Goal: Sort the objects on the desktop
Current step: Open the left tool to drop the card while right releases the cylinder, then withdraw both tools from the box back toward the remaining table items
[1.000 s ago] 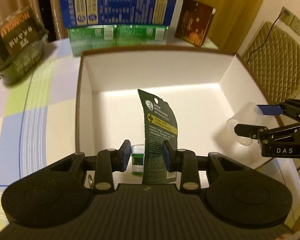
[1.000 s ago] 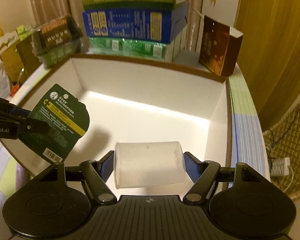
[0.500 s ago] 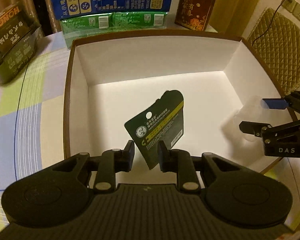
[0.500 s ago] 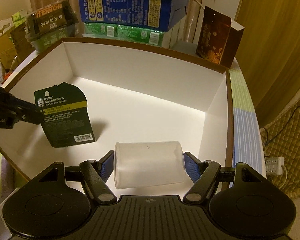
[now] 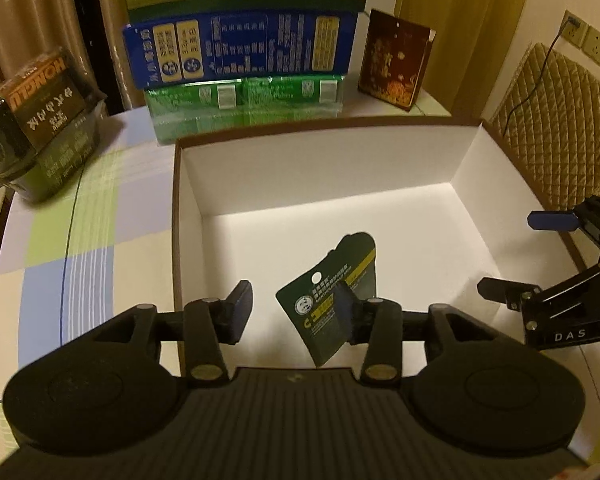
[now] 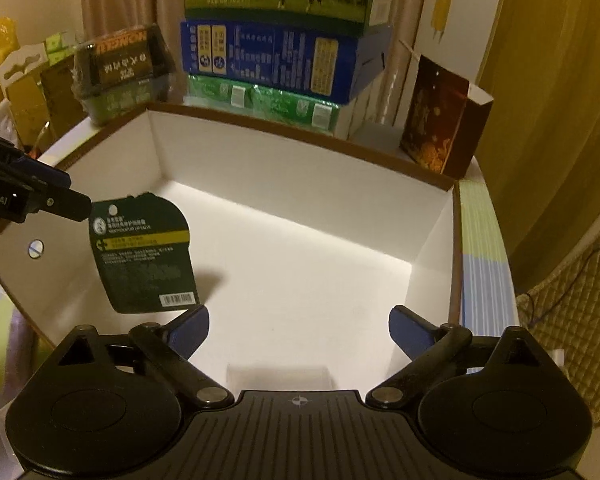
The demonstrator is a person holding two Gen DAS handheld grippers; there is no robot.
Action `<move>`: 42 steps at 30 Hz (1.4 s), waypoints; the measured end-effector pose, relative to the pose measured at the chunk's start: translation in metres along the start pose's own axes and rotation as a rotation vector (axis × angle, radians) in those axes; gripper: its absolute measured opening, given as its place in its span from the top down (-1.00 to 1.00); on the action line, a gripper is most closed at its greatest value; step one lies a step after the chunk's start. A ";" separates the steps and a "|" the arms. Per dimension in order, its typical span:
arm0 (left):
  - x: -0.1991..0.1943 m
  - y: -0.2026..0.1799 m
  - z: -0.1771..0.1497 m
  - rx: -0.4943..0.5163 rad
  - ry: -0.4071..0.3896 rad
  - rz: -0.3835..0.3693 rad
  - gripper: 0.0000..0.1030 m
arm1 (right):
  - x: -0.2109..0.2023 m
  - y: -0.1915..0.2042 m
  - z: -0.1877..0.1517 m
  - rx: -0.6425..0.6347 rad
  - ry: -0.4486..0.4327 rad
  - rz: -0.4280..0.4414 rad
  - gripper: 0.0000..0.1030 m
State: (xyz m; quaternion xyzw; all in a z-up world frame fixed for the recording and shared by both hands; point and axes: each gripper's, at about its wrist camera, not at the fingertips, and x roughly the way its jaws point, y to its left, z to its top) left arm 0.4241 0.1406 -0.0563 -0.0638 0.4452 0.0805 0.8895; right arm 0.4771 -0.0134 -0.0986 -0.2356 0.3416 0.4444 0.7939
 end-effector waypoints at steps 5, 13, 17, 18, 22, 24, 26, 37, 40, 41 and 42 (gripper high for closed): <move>-0.010 -0.001 -0.002 0.000 -0.010 -0.004 0.01 | -0.006 -0.001 0.001 0.008 0.013 0.009 -0.86; -0.021 -0.009 -0.008 0.013 0.002 -0.005 -0.18 | -0.016 -0.004 -0.004 0.043 0.036 0.025 -0.87; -0.027 -0.014 -0.011 0.022 0.005 -0.006 -0.19 | -0.025 -0.004 -0.006 0.054 0.044 0.031 -0.88; -0.029 -0.015 -0.012 0.023 0.006 -0.004 -0.21 | -0.027 -0.004 -0.006 0.056 0.044 0.033 -0.88; -0.040 -0.020 -0.015 0.029 -0.001 0.004 -0.38 | -0.041 -0.003 -0.008 0.061 0.026 0.045 -0.88; -0.047 -0.023 -0.017 0.034 -0.009 0.003 -0.41 | -0.046 -0.001 -0.008 0.059 0.018 0.046 -0.88; -0.053 -0.025 -0.019 0.035 -0.014 0.004 -0.43 | -0.053 0.000 -0.010 0.059 0.009 0.046 -0.89; -0.089 -0.036 -0.035 0.040 -0.052 0.002 -0.48 | -0.090 0.007 -0.015 0.068 -0.032 0.072 -0.90; -0.097 -0.038 -0.039 0.037 -0.060 0.004 -0.49 | -0.099 0.009 -0.018 0.064 -0.040 0.078 -0.90; -0.099 -0.038 -0.041 0.036 -0.062 0.006 -0.49 | -0.102 0.011 -0.019 0.063 -0.040 0.079 -0.90; -0.101 -0.039 -0.042 0.035 -0.063 0.007 -0.49 | -0.104 0.011 -0.020 0.062 -0.040 0.080 -0.90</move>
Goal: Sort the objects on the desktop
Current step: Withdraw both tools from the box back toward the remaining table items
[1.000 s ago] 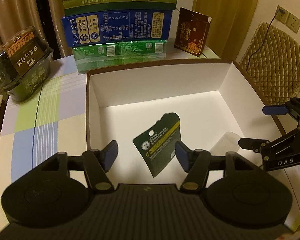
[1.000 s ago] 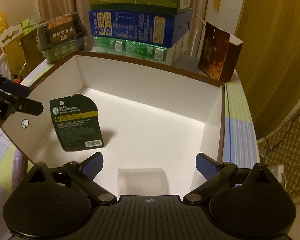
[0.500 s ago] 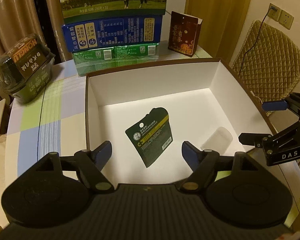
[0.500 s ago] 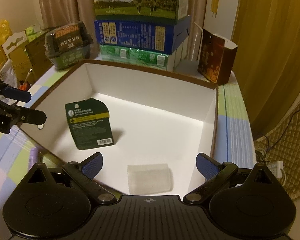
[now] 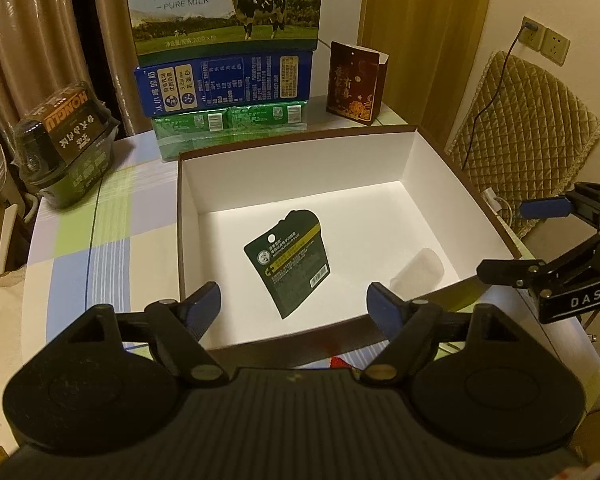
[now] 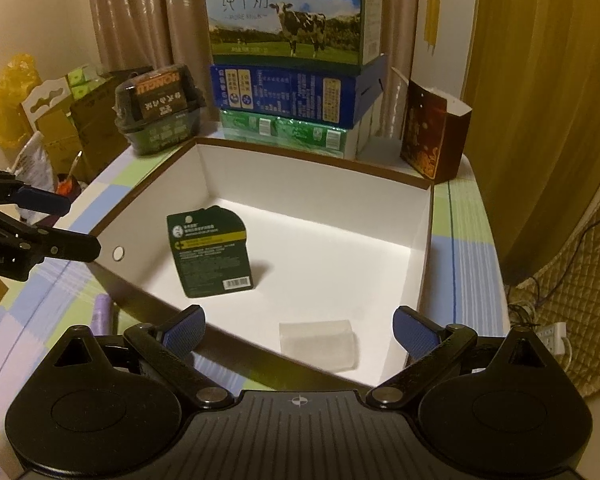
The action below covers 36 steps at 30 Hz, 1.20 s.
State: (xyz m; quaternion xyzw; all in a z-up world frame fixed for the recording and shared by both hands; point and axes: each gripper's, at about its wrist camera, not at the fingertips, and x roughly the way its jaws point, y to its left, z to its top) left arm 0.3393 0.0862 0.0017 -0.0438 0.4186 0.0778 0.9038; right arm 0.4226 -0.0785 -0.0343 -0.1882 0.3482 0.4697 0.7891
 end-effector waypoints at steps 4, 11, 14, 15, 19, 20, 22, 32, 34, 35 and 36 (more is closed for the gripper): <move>-0.008 -0.002 -0.005 -0.001 0.000 0.007 -0.50 | -0.009 0.002 -0.004 0.004 0.007 0.003 -0.90; -0.023 -0.007 -0.013 0.000 -0.011 0.012 -0.51 | -0.022 0.006 -0.014 0.006 0.012 0.006 -0.90; -0.030 -0.008 -0.017 -0.004 -0.017 0.011 -0.51 | -0.028 0.009 -0.018 0.002 0.004 0.010 -0.90; -0.032 -0.009 -0.018 -0.005 -0.018 0.011 -0.51 | -0.030 0.010 -0.020 0.003 0.003 0.015 -0.90; -0.043 -0.011 -0.028 -0.010 -0.025 0.006 -0.51 | -0.038 0.014 -0.028 0.010 0.002 0.026 -0.90; -0.046 -0.011 -0.031 -0.011 -0.026 0.005 -0.51 | -0.039 0.014 -0.031 0.014 0.006 0.023 -0.90; -0.051 -0.011 -0.038 -0.014 -0.025 0.001 -0.52 | -0.042 0.016 -0.036 0.022 0.008 0.021 -0.90; -0.067 -0.005 -0.071 -0.041 0.000 0.027 -0.57 | -0.058 0.029 -0.064 0.046 0.025 0.037 -0.90; -0.067 -0.003 -0.079 -0.053 0.012 0.032 -0.57 | -0.059 0.032 -0.070 0.052 0.033 0.039 -0.90; -0.066 -0.003 -0.083 -0.061 0.021 0.033 -0.57 | -0.059 0.033 -0.073 0.057 0.039 0.045 -0.90; -0.065 -0.001 -0.086 -0.066 0.028 0.033 -0.57 | -0.059 0.035 -0.075 0.061 0.044 0.052 -0.90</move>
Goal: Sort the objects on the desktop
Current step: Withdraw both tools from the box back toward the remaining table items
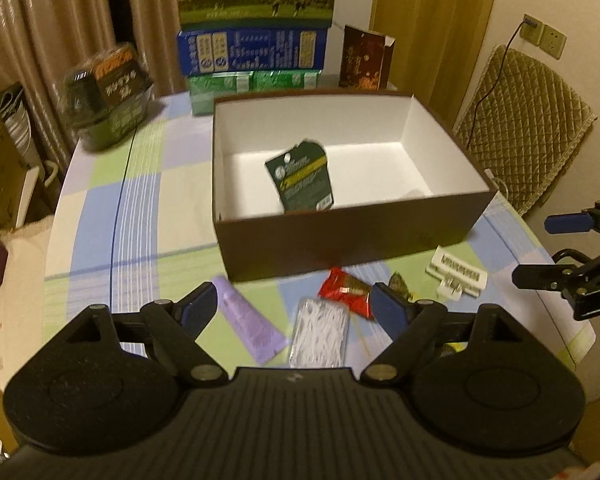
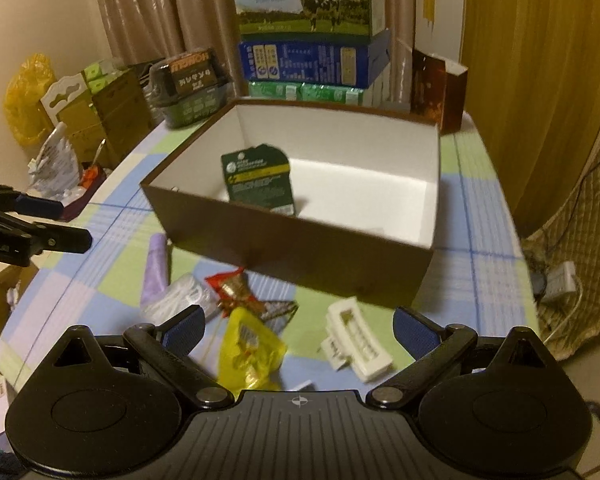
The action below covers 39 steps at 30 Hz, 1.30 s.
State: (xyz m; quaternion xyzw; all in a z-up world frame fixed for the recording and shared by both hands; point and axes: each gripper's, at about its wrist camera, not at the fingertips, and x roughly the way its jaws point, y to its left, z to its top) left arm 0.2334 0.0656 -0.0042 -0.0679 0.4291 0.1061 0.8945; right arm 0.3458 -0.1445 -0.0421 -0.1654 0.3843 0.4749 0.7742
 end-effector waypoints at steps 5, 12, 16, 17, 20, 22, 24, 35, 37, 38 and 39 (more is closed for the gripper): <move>0.007 0.004 -0.017 -0.029 0.040 0.008 -0.57 | 0.006 0.008 -0.010 0.008 0.035 0.016 -0.90; 0.019 0.007 -0.037 -0.051 0.098 0.020 -0.57 | 0.015 0.016 -0.019 0.016 0.071 0.023 -0.90; 0.023 0.010 -0.044 -0.062 0.121 0.018 -0.57 | 0.020 0.016 -0.025 0.029 0.092 0.026 -0.90; 0.024 0.010 -0.045 -0.064 0.125 0.019 -0.57 | 0.021 0.016 -0.026 0.032 0.097 0.025 -0.90; 0.027 0.012 -0.048 -0.067 0.137 0.020 -0.57 | 0.024 0.016 -0.027 0.044 0.110 0.028 -0.90; 0.030 0.012 -0.049 -0.069 0.146 0.025 -0.57 | 0.027 0.018 -0.028 0.048 0.116 0.028 -0.90; 0.033 0.012 -0.050 -0.063 0.153 0.033 -0.57 | 0.029 0.019 -0.028 0.050 0.123 0.031 -0.90; 0.049 0.019 -0.052 -0.069 0.183 0.035 -0.57 | 0.056 0.026 -0.028 0.054 0.177 0.006 -0.90; 0.051 0.021 -0.052 -0.069 0.190 0.034 -0.57 | 0.061 0.027 -0.029 0.052 0.186 -0.002 -0.89; 0.053 0.021 -0.053 -0.069 0.193 0.033 -0.57 | 0.063 0.027 -0.028 0.052 0.190 -0.006 -0.89; 0.054 0.022 -0.053 -0.069 0.197 0.034 -0.57 | 0.066 0.028 -0.028 0.050 0.193 -0.010 -0.89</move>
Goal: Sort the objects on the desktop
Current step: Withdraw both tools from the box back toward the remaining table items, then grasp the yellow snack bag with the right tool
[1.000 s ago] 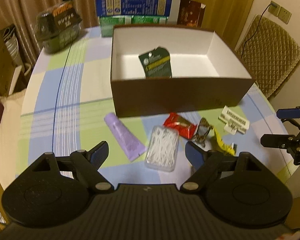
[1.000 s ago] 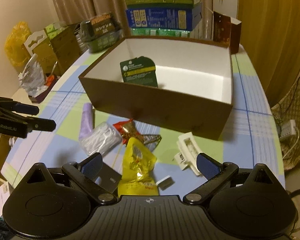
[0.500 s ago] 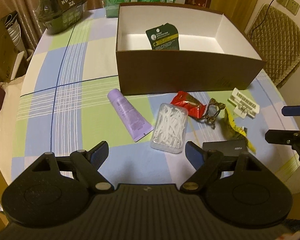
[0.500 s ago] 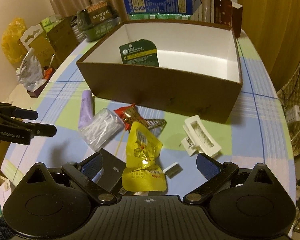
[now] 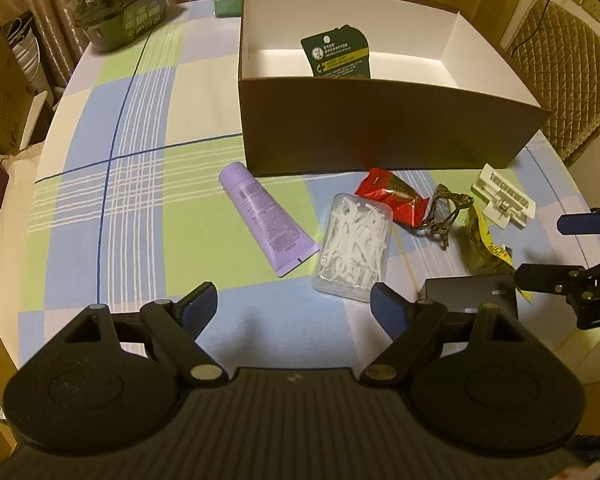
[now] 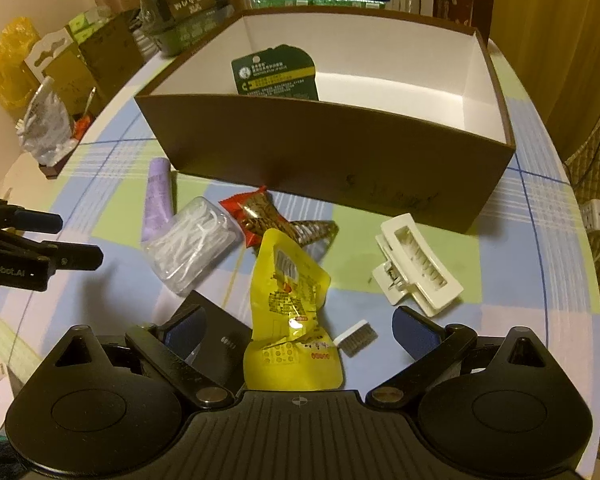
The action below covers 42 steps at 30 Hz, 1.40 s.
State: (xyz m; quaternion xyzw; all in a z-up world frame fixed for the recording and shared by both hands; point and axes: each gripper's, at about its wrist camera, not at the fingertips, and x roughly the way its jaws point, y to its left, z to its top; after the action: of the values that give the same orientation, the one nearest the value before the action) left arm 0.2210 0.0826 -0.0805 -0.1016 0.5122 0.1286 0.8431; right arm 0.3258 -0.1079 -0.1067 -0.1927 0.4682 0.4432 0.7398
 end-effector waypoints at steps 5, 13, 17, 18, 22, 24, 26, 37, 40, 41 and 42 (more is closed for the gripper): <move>0.008 0.002 0.000 -0.001 0.017 -0.002 -0.57 | 0.012 0.005 0.006 -0.006 0.012 -0.017 -0.88; 0.020 0.008 0.004 -0.013 0.033 -0.003 -0.57 | 0.040 0.008 0.010 0.015 0.070 -0.051 -0.68; 0.025 0.013 0.005 -0.022 0.044 0.000 -0.57 | 0.051 0.007 0.012 0.024 0.089 -0.083 -0.45; 0.027 0.014 0.005 -0.024 0.046 0.000 -0.57 | 0.053 0.006 0.012 0.030 0.096 -0.081 -0.43; 0.032 0.017 0.007 -0.025 0.053 -0.003 -0.57 | 0.060 0.004 0.011 0.040 0.122 -0.088 -0.40; 0.035 0.017 0.008 -0.024 0.057 -0.005 -0.57 | 0.061 0.005 0.010 0.032 0.122 -0.092 -0.23; 0.037 0.017 0.009 -0.022 0.060 -0.008 -0.57 | 0.059 0.004 0.009 0.033 0.122 -0.074 0.10; 0.048 0.014 0.017 -0.004 0.073 -0.022 -0.57 | 0.013 -0.042 0.007 0.240 0.030 -0.012 0.55; 0.050 0.013 0.019 0.000 0.075 -0.024 -0.57 | 0.009 -0.054 0.001 0.239 0.053 -0.023 0.55; 0.051 0.013 0.020 0.002 0.076 -0.024 -0.57 | 0.011 -0.056 -0.002 0.228 0.064 -0.029 0.55; 0.052 0.012 0.020 0.004 0.077 -0.024 -0.57 | 0.013 -0.056 -0.004 0.215 0.079 -0.035 0.54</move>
State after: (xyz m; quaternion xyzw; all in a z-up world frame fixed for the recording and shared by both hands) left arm 0.2570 0.1063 -0.1178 -0.1108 0.5433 0.1132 0.8245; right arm 0.3729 -0.1349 -0.1274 -0.1377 0.5384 0.3694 0.7448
